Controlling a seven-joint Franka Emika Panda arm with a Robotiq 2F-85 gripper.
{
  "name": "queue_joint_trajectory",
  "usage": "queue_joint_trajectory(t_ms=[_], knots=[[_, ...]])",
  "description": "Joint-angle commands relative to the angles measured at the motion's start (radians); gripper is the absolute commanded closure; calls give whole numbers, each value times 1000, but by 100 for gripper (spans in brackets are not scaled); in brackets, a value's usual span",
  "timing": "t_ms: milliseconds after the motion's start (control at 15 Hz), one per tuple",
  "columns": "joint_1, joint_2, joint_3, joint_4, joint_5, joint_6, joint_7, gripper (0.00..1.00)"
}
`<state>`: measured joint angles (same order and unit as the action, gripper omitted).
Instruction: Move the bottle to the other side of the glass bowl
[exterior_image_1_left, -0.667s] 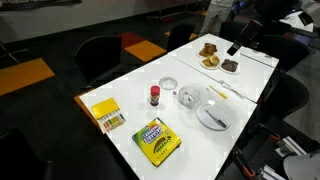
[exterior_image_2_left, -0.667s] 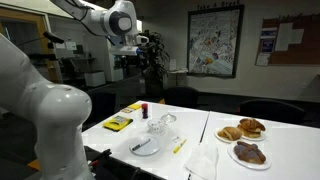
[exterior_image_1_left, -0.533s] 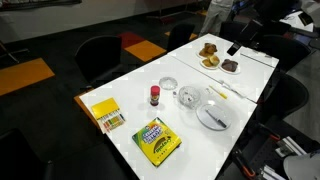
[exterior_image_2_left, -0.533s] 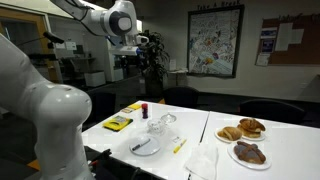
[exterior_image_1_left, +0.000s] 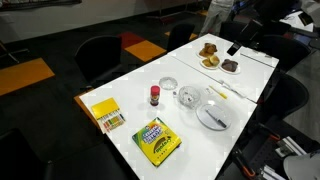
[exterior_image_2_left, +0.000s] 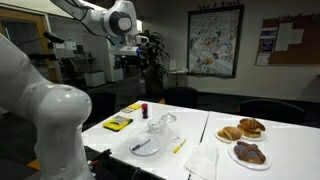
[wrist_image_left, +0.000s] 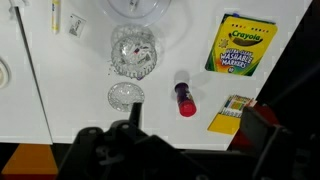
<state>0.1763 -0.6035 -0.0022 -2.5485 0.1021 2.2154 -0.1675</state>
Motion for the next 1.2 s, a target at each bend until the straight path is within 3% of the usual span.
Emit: queue_joint_trajectory(t_ms=[0, 600, 1000, 1133], knots=[[-8, 0, 8, 3, 5, -4, -4, 0], [31, 263, -3, 19, -8, 198, -214, 0], [42, 469, -1, 47, -41, 481, -383, 0], [56, 533, -9, 66, 11, 568, -464, 0]])
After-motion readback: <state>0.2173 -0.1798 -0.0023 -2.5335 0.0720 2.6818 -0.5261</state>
